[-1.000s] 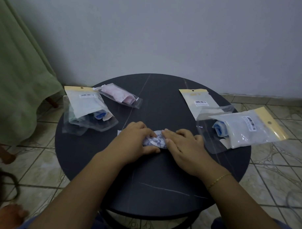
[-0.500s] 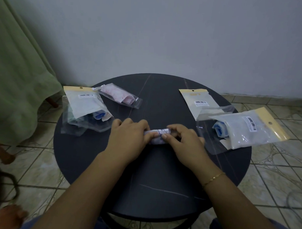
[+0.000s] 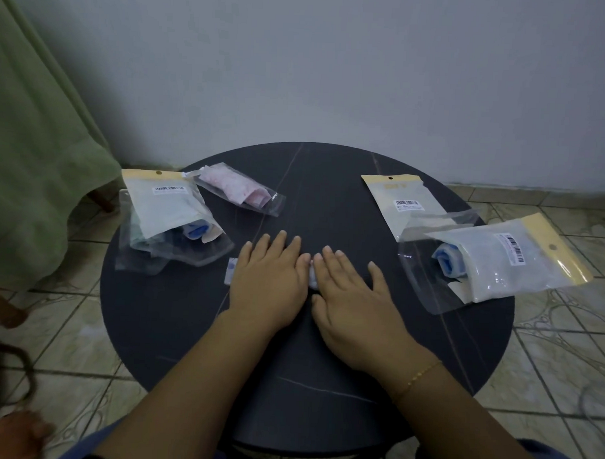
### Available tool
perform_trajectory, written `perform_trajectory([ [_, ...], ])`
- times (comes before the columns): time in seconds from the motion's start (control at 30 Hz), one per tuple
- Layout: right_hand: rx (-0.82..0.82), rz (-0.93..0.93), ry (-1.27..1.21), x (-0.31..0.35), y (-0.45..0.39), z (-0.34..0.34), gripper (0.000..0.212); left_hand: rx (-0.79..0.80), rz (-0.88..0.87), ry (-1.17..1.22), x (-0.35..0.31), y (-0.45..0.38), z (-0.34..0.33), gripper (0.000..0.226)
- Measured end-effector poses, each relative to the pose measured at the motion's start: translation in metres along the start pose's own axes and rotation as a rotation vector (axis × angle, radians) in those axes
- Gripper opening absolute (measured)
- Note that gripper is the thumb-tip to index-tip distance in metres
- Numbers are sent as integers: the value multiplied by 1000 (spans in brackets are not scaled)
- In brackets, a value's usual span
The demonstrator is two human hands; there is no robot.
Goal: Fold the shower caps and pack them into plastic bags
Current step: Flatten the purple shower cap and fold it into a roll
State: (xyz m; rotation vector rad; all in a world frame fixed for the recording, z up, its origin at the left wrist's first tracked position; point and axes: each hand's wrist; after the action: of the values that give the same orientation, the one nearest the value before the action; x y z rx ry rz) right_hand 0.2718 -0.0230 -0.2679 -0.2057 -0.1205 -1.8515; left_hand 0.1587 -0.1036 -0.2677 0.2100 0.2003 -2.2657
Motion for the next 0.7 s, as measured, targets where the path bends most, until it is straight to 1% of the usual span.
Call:
perform_trajectory([
  [0.13, 22, 1, 17, 0, 3, -1, 88, 118, 52, 77, 1, -2, 1, 52],
  [0.23, 30, 4, -4, 0, 3, -2, 87, 150, 63, 77, 2, -3, 2, 54],
  [0.3, 38, -3, -20, 0, 3, -1, 79, 162, 63, 53, 3, -3, 1, 56],
  [0.4, 64, -24, -29, -1, 4, 1, 61, 180, 79, 3, 7, -1, 0, 63],
  [0.43, 74, -31, -35, -1, 5, 2, 58, 191, 90, -3, 10, -1, 1, 66],
  [0.5, 78, -38, -41, -1, 6, 3, 57, 209, 107, -16, 15, 1, 2, 68],
  [0.7, 98, -64, -36, 0, 12, 7, 56, 221, 151, -37, 29, 18, 6, 66],
])
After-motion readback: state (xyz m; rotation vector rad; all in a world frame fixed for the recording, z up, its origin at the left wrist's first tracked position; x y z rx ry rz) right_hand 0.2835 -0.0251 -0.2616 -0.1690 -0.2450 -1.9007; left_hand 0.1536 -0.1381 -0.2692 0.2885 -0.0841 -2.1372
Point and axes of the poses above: each hand's wrist, its own y-axis away from the middle knuckle, its own z-axis out of the back of the hand, x = y × z, and after that the axes turned 5 degrees about z, right-handed
